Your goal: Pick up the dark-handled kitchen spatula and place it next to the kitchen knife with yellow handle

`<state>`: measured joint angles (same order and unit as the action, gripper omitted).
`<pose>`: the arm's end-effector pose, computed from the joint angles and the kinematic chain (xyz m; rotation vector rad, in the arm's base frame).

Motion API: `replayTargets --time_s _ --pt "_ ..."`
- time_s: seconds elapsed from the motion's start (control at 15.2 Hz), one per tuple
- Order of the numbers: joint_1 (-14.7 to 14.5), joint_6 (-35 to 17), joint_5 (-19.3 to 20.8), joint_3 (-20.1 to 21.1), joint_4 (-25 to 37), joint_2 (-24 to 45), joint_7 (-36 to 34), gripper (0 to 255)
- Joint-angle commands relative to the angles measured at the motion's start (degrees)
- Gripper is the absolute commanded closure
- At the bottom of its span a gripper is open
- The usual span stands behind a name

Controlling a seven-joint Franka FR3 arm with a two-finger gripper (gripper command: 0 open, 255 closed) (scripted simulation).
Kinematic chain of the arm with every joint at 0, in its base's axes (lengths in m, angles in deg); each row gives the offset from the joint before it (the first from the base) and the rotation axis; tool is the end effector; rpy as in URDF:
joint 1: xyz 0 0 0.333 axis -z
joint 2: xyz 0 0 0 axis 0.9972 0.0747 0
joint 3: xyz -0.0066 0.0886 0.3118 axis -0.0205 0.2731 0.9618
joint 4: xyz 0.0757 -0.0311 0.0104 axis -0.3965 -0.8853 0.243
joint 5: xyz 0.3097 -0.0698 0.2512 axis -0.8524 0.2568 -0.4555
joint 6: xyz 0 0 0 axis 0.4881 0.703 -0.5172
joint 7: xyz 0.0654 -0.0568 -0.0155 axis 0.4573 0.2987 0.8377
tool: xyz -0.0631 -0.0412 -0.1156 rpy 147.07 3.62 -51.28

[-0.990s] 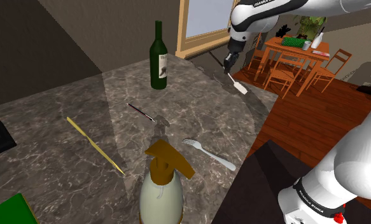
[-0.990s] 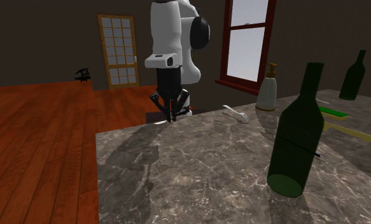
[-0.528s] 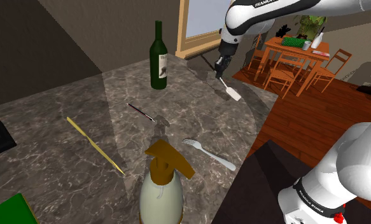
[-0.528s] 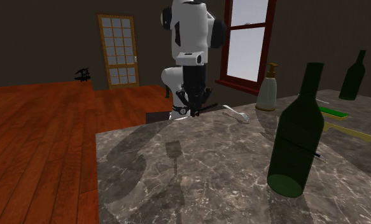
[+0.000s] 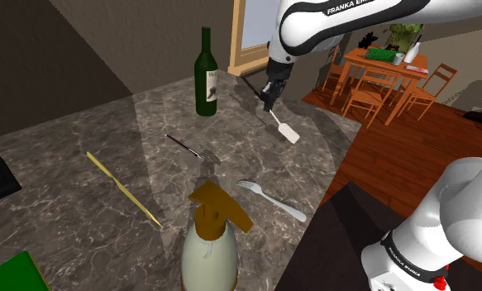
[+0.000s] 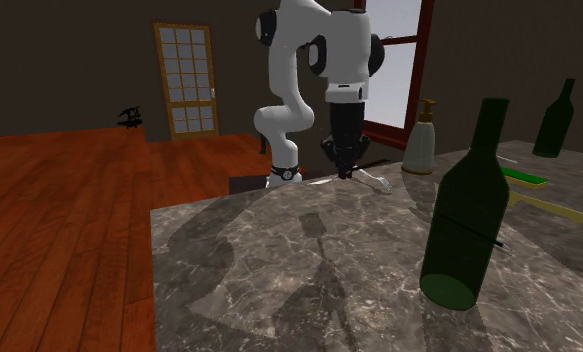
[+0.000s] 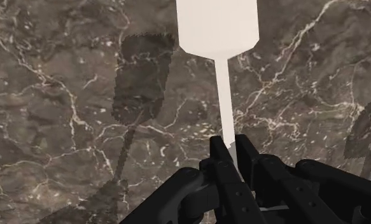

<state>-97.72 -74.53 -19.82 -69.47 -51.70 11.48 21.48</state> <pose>0.5431 0.0475 0.4254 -3.1064 -0.3908 -0.1025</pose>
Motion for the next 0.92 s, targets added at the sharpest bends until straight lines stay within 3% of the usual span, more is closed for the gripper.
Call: replayTargets --time_s 0.0,0.86 --pt "-1.31 0.18 0.19 1.57 -0.51 -0.72 -3.06 255" --pt "-9.63 0.77 0.83 11.44 3.07 2.34 -21.54 255"
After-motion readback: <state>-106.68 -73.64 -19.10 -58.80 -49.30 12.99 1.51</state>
